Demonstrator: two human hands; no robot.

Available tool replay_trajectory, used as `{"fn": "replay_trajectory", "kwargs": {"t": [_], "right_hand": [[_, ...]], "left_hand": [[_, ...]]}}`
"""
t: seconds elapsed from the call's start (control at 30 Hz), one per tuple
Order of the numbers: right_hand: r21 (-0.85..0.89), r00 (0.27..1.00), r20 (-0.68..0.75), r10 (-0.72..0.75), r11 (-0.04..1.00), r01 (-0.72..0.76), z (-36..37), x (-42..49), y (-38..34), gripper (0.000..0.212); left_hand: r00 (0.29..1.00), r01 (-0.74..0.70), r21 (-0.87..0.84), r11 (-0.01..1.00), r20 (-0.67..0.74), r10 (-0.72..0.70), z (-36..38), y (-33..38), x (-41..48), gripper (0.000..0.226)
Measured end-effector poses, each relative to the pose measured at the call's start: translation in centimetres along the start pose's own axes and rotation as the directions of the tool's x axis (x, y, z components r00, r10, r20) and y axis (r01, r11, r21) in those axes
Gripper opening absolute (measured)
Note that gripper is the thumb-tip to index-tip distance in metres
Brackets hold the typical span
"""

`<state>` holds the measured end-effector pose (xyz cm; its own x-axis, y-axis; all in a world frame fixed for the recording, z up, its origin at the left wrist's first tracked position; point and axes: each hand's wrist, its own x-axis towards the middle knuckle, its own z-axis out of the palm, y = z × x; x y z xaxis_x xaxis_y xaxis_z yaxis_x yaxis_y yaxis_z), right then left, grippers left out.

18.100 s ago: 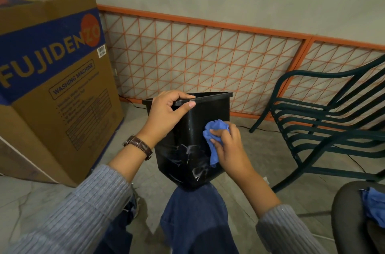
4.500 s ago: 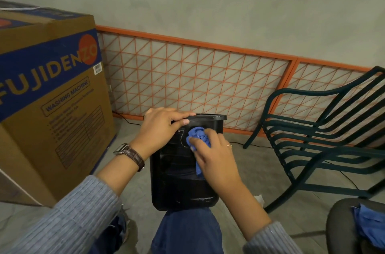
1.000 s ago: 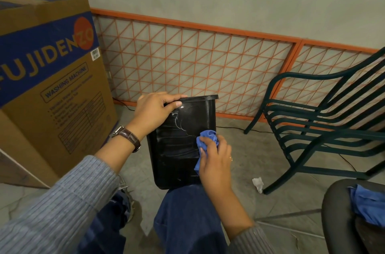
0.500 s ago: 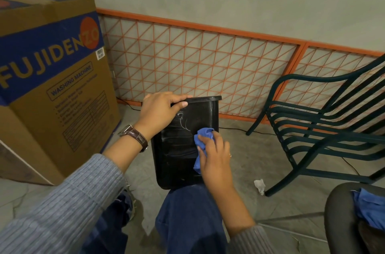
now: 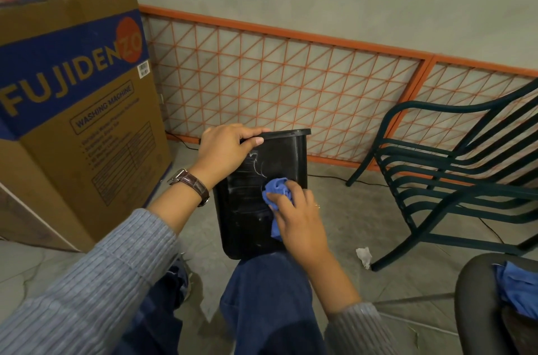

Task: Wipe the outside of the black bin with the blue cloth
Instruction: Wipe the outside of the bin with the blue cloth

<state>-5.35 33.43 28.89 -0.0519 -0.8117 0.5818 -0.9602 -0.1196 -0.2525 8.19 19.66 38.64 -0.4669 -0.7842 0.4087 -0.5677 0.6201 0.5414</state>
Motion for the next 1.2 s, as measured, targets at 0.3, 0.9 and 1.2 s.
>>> {"fn": "replay_trajectory", "kwargs": {"t": [0.3, 0.9, 1.2], "right_hand": [[0.001, 0.989, -0.11, 0.103, 0.995, -0.103, 1.0, 1.5, -1.7, 0.038], [-0.029, 0.967, 0.122, -0.224, 0.973, 0.229, -1.2, 0.2, 3.2, 0.035], [-0.038, 0.96, 0.13, -0.248, 0.966, 0.255, -0.1, -0.3, 2.5, 0.04]], "left_hand": [[1.0, 0.003, -0.041, 0.999, 0.011, -0.002, -0.1, 0.3, -0.2, 0.027], [0.997, 0.049, -0.024, 0.998, 0.068, -0.048, 0.2, -0.3, 0.7, 0.029], [0.994, 0.065, -0.023, 0.998, 0.095, -0.062, 0.0, 0.4, 0.9, 0.029]]}}
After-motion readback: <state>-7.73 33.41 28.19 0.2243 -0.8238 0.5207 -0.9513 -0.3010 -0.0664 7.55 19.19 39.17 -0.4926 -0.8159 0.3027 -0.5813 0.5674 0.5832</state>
